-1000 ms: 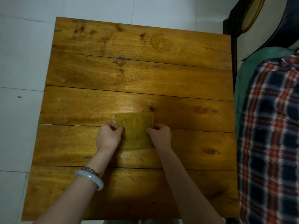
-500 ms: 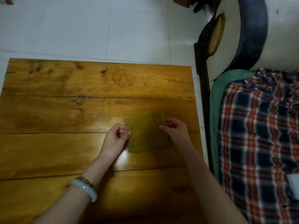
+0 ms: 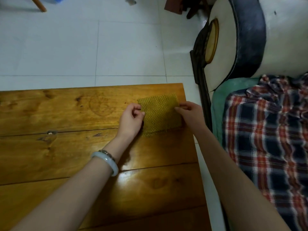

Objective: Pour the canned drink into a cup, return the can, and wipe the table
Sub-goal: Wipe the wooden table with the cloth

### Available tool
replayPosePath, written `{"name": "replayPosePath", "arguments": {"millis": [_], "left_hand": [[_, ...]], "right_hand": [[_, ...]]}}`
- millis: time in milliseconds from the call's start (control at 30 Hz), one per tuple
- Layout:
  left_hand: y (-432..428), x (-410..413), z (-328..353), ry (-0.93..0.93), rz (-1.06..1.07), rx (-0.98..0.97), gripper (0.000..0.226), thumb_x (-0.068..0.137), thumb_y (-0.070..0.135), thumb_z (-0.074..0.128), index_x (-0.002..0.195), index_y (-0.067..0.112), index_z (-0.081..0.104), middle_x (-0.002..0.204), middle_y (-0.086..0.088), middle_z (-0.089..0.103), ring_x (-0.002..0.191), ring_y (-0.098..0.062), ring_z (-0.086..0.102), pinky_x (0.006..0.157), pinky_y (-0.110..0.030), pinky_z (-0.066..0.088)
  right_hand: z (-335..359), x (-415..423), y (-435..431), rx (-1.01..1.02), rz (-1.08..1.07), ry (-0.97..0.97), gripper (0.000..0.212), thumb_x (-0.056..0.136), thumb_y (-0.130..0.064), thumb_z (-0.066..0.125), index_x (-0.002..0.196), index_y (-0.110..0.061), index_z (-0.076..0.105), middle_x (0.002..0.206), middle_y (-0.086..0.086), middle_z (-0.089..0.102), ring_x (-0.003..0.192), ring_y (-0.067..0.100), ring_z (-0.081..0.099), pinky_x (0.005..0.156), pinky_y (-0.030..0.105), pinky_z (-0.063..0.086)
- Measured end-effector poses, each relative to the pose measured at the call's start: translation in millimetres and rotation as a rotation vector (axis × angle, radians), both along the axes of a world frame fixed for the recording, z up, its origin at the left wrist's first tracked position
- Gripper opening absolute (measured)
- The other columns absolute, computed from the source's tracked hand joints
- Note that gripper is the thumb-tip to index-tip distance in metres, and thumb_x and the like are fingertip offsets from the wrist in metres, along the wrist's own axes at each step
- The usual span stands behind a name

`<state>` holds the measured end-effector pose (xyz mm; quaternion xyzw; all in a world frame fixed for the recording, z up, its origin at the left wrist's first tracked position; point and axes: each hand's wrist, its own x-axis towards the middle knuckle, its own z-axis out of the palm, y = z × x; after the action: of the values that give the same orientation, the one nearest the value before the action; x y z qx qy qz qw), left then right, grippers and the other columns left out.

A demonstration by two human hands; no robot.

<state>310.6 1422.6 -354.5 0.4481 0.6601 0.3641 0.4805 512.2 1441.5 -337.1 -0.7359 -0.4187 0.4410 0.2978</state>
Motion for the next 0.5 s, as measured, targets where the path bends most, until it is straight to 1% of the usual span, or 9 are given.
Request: {"name": "replayPosePath", "arguments": {"millis": [100,167,233,300,367,400,467,500], "left_hand": [[20,13,0,0.062,-0.029,0.027,0.014,0.09,0.007,0.058,0.1,0.015,0.053,0.07,0.007,0.049,0.065,-0.006,0.048,0.063,-0.017,0.043],[30,20,1,0.09,-0.032,0.039,0.016,0.091,0.009,0.058,0.106,0.016,0.055,0.072,0.007,0.05,0.063,-0.006,0.047,0.059,-0.019,0.042],[38,25,1,0.115,-0.006,0.039,0.019,0.092,0.011,0.057,0.108,0.019,0.055,0.074,0.009,0.051,0.062,-0.005,0.048,0.056,-0.018,0.043],[44,29,2,0.144,0.02,0.037,0.02,0.092,0.013,0.057,0.11,0.022,0.057,0.076,0.011,0.053,0.063,-0.003,0.05,0.058,-0.019,0.045],[47,32,3,0.171,0.017,0.05,0.024,0.091,0.014,0.058,0.115,0.02,0.058,0.078,0.014,0.055,0.066,-0.004,0.052,0.065,-0.025,0.049],[48,34,3,0.184,0.011,0.052,0.027,0.091,0.014,0.058,0.118,0.019,0.058,0.079,0.014,0.055,0.068,-0.004,0.052,0.065,-0.024,0.049],[45,33,4,0.203,-0.014,0.051,0.033,0.092,0.014,0.057,0.125,0.016,0.053,0.083,0.01,0.055,0.073,-0.002,0.053,0.064,-0.015,0.047],[41,31,5,0.211,-0.037,0.052,0.037,0.092,0.013,0.057,0.128,0.015,0.05,0.09,0.007,0.056,0.078,-0.003,0.054,0.068,-0.013,0.048]], "right_hand": [[-5,7,18,0.041,-0.015,-0.07,0.024,0.082,-0.018,0.069,0.106,-0.012,0.068,0.08,-0.003,0.062,0.086,0.014,0.06,0.084,0.029,0.051],[-8,10,26,0.077,-0.009,-0.142,0.026,0.083,-0.019,0.068,0.108,-0.012,0.067,0.082,-0.001,0.063,0.082,0.011,0.058,0.077,0.024,0.05],[-11,12,31,0.109,-0.008,-0.189,0.026,0.083,-0.02,0.068,0.108,-0.012,0.068,0.084,0.0,0.065,0.079,0.01,0.058,0.07,0.019,0.047],[-14,13,34,0.121,-0.007,-0.224,0.025,0.083,-0.02,0.068,0.107,-0.011,0.068,0.085,0.0,0.064,0.076,0.008,0.056,0.065,0.015,0.044],[-16,13,35,0.124,-0.017,-0.232,0.025,0.083,-0.019,0.068,0.106,-0.01,0.067,0.083,0.0,0.063,0.073,0.007,0.056,0.064,0.015,0.045],[-17,13,35,0.127,-0.025,-0.237,0.024,0.084,-0.019,0.068,0.106,-0.01,0.067,0.082,0.0,0.063,0.072,0.008,0.056,0.064,0.016,0.046],[-17,12,32,0.143,-0.033,-0.266,0.028,0.085,-0.02,0.066,0.11,-0.009,0.064,0.083,0.001,0.061,0.075,0.01,0.055,0.062,0.015,0.042],[-16,11,29,0.148,-0.021,-0.288,0.031,0.086,-0.021,0.065,0.114,-0.009,0.062,0.086,0.002,0.061,0.079,0.011,0.055,0.064,0.016,0.04]]}}
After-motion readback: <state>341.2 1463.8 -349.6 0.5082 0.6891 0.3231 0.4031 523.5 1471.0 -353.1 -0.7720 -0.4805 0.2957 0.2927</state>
